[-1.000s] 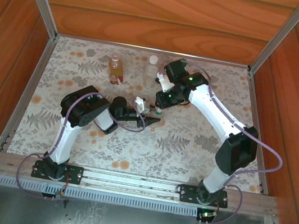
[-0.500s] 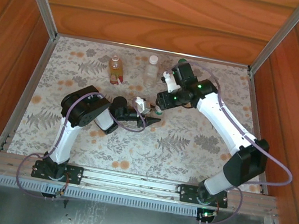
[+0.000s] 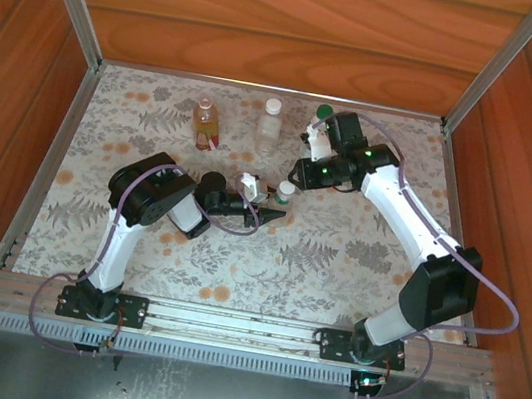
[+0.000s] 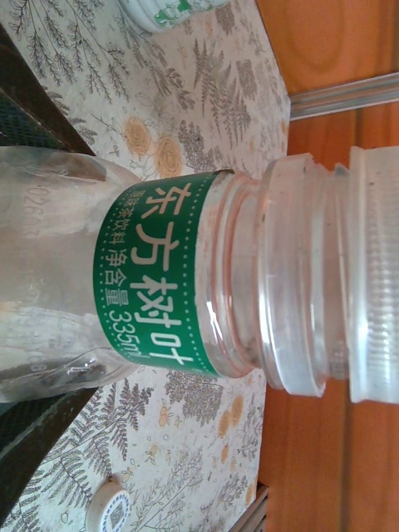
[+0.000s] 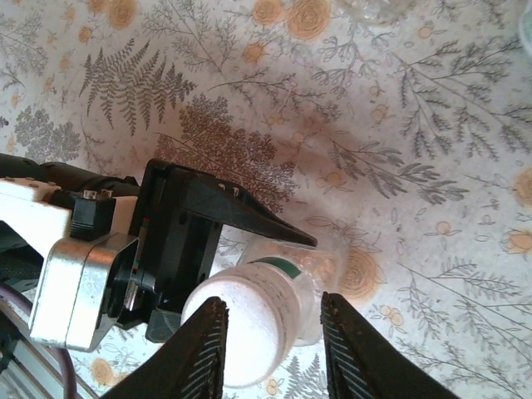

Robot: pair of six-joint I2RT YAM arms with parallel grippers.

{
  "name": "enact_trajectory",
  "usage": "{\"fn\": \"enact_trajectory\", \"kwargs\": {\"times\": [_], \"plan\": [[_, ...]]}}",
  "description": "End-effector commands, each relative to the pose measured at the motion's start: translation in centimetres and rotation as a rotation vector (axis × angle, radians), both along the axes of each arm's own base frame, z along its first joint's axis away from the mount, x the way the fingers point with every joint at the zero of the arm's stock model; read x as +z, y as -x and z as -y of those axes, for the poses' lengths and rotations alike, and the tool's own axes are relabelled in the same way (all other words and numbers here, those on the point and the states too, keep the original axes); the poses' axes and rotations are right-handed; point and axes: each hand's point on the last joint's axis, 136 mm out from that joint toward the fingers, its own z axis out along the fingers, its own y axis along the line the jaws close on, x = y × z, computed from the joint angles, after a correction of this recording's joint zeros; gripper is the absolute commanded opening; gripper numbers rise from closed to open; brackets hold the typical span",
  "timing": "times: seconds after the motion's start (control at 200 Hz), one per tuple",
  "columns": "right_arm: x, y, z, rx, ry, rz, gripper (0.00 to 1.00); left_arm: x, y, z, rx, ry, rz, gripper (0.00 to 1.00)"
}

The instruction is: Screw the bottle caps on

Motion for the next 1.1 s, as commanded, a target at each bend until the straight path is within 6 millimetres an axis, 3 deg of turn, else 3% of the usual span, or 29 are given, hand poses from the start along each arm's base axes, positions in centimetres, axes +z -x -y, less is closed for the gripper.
{"fn": "enact_trajectory", "kwargs": {"times": [0.0,0.405,0.795,1.094], "plan": [[-0.9,0.2,-0.3,0.02,-0.028,-0.04,0.33,-2.6,1.4,0.1,-0.046,-0.055,-0.086,0.56],[-2.5,1.2,0.3,0.002,-0.035,-0.102,0.22,-2.7,0.9,0.1,-0.022,-0.055,-0.101,0.56],[-1.4,2.0,-0.4,0.025,-0.104,-0.108,0.3,-2.8,0.7,0.2,-0.016,-0.054,-0.103,0.56],[-2.1,3.2,0.1,0.019,-0.093,-0.15,0.21,-2.6,0.4,0.1,-0.001,-0.048,-0.121,0.56]]}}
